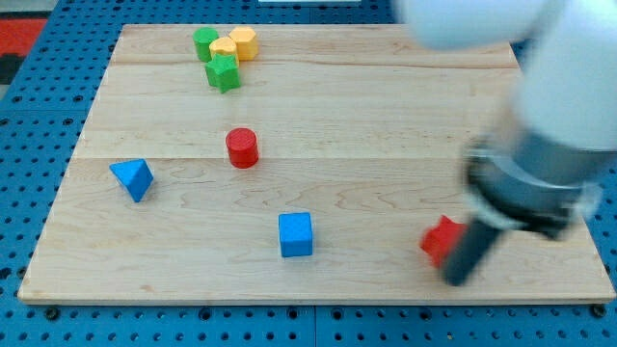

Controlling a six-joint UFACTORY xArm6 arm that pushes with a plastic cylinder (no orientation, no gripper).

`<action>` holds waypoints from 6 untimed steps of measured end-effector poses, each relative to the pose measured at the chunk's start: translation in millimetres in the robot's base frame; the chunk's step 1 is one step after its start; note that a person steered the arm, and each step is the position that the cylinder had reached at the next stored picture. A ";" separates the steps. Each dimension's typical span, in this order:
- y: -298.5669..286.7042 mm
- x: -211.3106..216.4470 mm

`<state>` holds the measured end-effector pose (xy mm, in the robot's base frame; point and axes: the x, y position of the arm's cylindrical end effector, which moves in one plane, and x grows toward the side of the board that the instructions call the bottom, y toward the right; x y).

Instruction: Move the blue cube to the bottom right of the red circle

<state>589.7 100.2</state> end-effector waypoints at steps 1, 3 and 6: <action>-80.3 -17.0; -136.8 -37.1; -261.1 -21.9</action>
